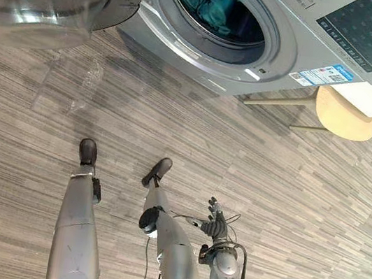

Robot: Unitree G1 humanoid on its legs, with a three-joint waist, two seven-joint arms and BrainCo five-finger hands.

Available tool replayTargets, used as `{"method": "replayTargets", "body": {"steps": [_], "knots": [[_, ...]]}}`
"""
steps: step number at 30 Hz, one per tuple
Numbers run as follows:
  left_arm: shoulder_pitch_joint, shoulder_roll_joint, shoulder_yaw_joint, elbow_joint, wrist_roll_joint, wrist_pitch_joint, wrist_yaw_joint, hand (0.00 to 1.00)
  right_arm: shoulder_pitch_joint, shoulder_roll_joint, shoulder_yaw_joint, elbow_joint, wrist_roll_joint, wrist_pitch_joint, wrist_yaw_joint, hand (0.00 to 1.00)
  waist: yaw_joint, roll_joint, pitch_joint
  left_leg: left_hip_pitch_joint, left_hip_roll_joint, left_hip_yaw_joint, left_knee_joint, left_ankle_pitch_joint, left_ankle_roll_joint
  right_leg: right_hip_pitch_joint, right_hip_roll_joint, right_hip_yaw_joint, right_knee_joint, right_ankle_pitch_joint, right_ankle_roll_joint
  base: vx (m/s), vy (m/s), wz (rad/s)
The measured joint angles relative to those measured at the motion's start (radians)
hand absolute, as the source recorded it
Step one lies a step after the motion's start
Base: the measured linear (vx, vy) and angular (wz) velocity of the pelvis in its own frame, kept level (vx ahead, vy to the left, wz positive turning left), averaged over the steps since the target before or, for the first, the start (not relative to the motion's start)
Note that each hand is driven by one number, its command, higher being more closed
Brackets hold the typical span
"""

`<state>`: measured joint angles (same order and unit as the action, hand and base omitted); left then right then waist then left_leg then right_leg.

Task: Pick up the laundry basket with both hands and put the clothes into the washing machine.

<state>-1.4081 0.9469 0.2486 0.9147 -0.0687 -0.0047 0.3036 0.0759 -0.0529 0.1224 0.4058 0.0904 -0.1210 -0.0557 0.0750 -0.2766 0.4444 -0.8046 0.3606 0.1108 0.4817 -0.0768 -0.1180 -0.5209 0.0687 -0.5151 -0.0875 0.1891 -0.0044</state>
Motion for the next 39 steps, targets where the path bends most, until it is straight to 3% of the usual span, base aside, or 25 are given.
{"method": "replayTargets", "body": {"steps": [3,6,8,12,15,17,21,24,26,27,29,33,34,39], "knots": [[0.016,0.005,0.124,0.001,0.003,0.018,-0.068,0.0,0.015,0.006,-0.003,-0.041,0.02,0.001,0.016,0.0,0.01,0.0,0.0,-0.008,0.049,0.037,0.026,-0.016,0.005,-0.012,0.016,0.009,0.017,-0.025,0.033,0.07,0.029,-0.24],[0.042,0.005,0.201,-0.004,0.004,0.025,-0.112,0.0,0.026,0.004,-0.008,-0.038,0.024,0.016,0.024,0.0,0.011,0.0,0.0,-0.008,0.077,0.074,0.032,-0.013,0.001,-0.013,0.021,0.004,0.018,-0.024,0.03,0.11,0.034,-0.02],[0.161,-0.007,0.286,-0.029,0.011,0.019,-0.156,0.0,0.042,0.006,-0.007,-0.037,0.027,0.022,0.042,0.0,0.011,0.0,0.0,-0.01,0.079,0.085,0.043,-0.016,0.005,-0.013,0.018,0.007,0.018,-0.023,0.03,0.14,0.103,-0.02],[0.243,-0.049,0.306,-0.075,-0.011,0.021,-0.21,0.0,0.047,0.004,-0.007,-0.035,0.025,0.039,0.062,0.0,0.028,0.0,0.0,0.0,0.077,0.09,0.044,-0.016,0.005,-0.008,0.015,0.002,0.024,-0.026,0.026,0.1,0.073,0.02],[0.311,-0.084,0.304,-0.09,-0.044,0.03,-0.216,0.0,0.047,-0.001,-0.007,-0.027,0.014,0.049,0.084,0.0,0.046,-0.001,-0.003,0.053,0.072,0.115,0.031,-0.016,0.005,0.019,0.005,0.015,0.034,-0.033,0.014,0.11,0.094,-0.02],[0.408,-0.108,0.279,-0.095,-0.082,0.033,-0.216,0.0,0.047,-0.009,-0.007,0.006,-0.005,0.055,0.097,0.0,0.042,0.002,-0.024,0.1,0.053,0.137,0.005,-0.015,0.006,0.043,-0.012,0.025,0.035,-0.035,0.007,0.07,0.085,0.06],[0.653,-0.205,0.067,-0.103,-0.225,0.043,-0.217,0.0,0.046,-0.057,-0.004,0.106,-0.059,0.063,0.122,0.0,0.019,0.052,-0.105,0.213,-0.031,0.157,-0.065,-0.002,0.025,0.105,-0.083,0.028,0.069,-0.05,-0.012,0.09,0.18,0.31],[0.842,-0.323,-0.129,-0.176,-0.309,0.028,-0.218,0.0,0.042,-0.098,0.003,0.181,-0.1,0.058,0.128,0.0,-0.008,0.091,-0.172,0.298,-0.106,0.191,-0.133,0.008,0.041,0.124,-0.161,0.052,0.117,-0.065,0.007,0.04,0.256,0.16],[0.895,-0.385,-0.216,-0.219,-0.323,0.016,-0.219,0.0,0.037,-0.113,0.004,0.218,-0.111,0.058,0.134,0.0,-0.022,0.109,-0.185,0.337,-0.142,0.203,-0.161,0.011,0.048,0.14,-0.194,0.063,0.128,-0.065,0.014,0.01,0.191,0.07],[0.95,-0.416,-0.293,-0.258,-0.337,0.014,-0.223,0.0,0.03,-0.119,0.004,0.244,-0.124,0.059,0.146,0.0,-0.047,0.123,-0.197,0.359,-0.165,0.209,-0.177,0.01,0.05,0.153,-0.216,0.067,0.129,-0.062,0.021,-0.01,0.242,0.04],[1.056,-0.447,-0.474,-0.375,-0.381,0.005,-0.296,0.0,0.031,-0.13,0.002,0.277,-0.143,0.059,0.156,0.0,-0.072,0.147,-0.217,0.4,-0.197,0.235,-0.201,0.004,0.061,0.172,-0.246,0.084,0.124,-0.052,0.037,0.0,0.224,-0.06],[1.117,-0.529,-0.691,-0.51,-0.426,-0.007,-0.436,0.0,0.029,-0.154,-0.002,0.326,-0.182,0.06,0.172,0.0,-0.095,0.203,-0.266,0.42,-0.221,0.252,-0.203,-0.008,0.082,0.184,-0.264,0.104,0.12,-0.045,0.056,0.02,0.099,-0.06],[1.13,-0.56,-0.724,-0.53,-0.436,-0.009,-0.462,0.0,0.03,-0.157,-0.001,0.329,-0.185,0.059,0.174,0.0,-0.112,0.223,-0.279,0.429,-0.225,0.256,-0.204,-0.012,0.086,0.191,-0.266,0.107,0.119,-0.046,0.058,0.04,0.059,-0.11],[1.133,-0.65,-0.819,-0.561,-0.469,-0.011,-0.523,0.0,0.029,-0.17,0.017,0.402,-0.221,0.056,0.209,0.0,-0.136,0.285,-0.325,0.485,-0.227,0.261,-0.239,-0.014,0.091,0.241,-0.259,0.109,0.083,-0.049,0.069,0.06,0.026,-0.06]]}}
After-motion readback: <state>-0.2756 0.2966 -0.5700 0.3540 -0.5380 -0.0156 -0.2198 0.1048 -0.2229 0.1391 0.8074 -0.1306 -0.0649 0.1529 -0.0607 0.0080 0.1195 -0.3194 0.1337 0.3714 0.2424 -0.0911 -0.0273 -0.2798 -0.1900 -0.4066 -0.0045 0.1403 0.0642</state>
